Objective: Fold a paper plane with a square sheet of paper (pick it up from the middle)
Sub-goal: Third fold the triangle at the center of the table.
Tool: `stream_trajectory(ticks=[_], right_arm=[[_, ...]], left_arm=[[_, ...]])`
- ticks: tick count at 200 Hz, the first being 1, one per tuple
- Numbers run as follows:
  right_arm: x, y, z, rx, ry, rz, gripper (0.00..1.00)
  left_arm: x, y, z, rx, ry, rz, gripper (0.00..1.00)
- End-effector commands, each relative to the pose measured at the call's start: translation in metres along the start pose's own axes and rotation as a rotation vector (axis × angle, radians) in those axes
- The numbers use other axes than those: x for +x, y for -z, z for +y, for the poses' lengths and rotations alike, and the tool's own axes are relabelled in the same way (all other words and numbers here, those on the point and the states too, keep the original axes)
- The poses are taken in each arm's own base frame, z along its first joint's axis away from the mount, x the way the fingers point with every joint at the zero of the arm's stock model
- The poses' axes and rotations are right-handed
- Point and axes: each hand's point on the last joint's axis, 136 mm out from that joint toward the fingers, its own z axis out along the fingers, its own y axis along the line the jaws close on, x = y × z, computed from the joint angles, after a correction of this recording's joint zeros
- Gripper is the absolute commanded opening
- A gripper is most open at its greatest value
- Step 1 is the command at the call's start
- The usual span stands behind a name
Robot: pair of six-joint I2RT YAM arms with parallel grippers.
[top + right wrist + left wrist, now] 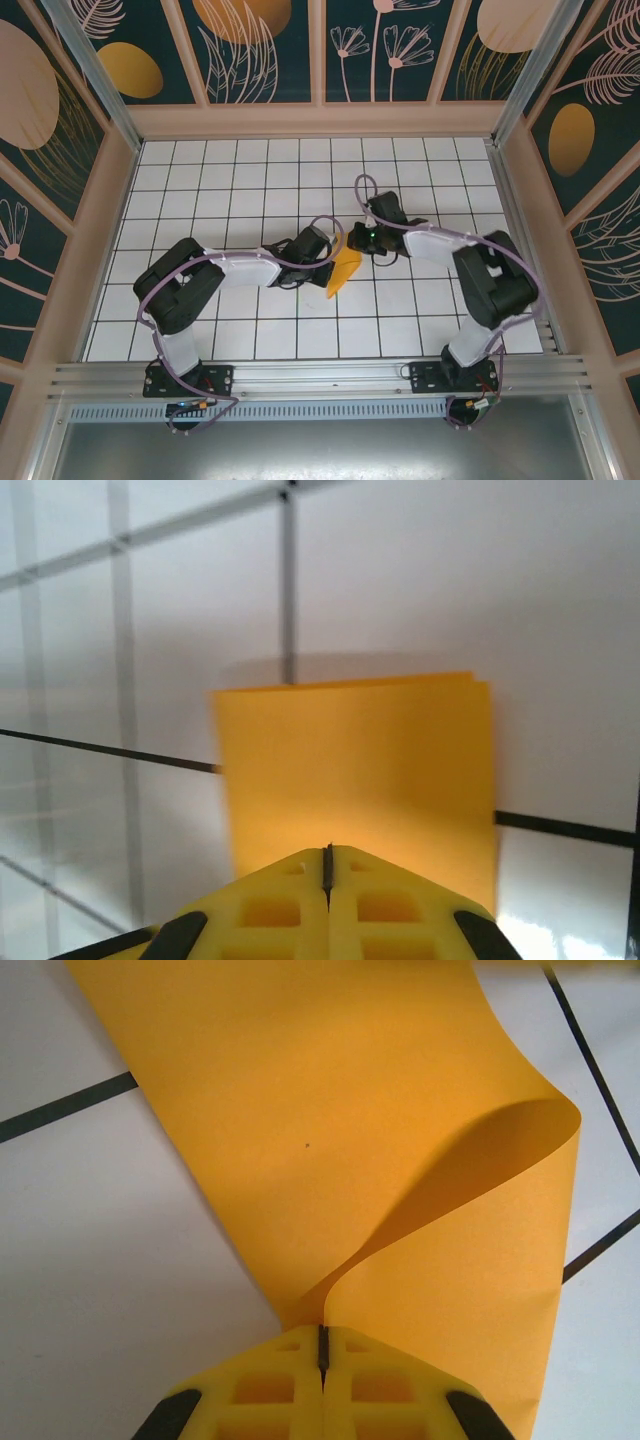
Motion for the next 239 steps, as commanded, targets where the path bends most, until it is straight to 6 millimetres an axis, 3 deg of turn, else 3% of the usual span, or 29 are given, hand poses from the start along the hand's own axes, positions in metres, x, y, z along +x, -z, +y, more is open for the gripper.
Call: stream_trajectory(ticks=[1, 26, 49, 90, 132, 193, 218, 239], right_arm=[[-0.005, 0.037, 0.033, -0.157, -0.017, -0.093, 0.06], [0.03, 0.048, 0.044, -0.315, -0.089, -0.097, 0.03], [0.065, 0.044, 0.051, -0.377, -0.107, -0.062, 0.0], [0.092, 0.023, 0.044, -0.377, -0.132, 0.01, 0.0], [0.102, 0.007, 0.037, -0.37, -0.131, 0.052, 0.0], [0.126, -0.013, 0.0, -0.275, -0.166, 0.099, 0.0], [0.119, -0.006, 0.009, -0.304, -0.153, 0.089, 0.0], [0.101, 0.008, 0.02, -0.316, -0.129, 0.042, 0.0]], left_arm=[[0.021, -0.006, 0.015, -0.037, 0.023, 0.052, 0.0], [0.023, -0.007, 0.017, -0.039, 0.03, 0.054, 0.0], [0.024, -0.006, 0.018, -0.043, 0.03, 0.053, 0.0], [0.026, -0.009, 0.018, -0.042, 0.032, 0.063, 0.0], [0.028, -0.01, 0.019, -0.046, 0.03, 0.068, 0.0], [0.03, -0.012, 0.02, -0.048, 0.028, 0.075, 0.0], [0.032, -0.013, 0.02, -0.049, 0.027, 0.079, 0.0], [0.031, -0.013, 0.021, -0.051, 0.026, 0.079, 0.0]])
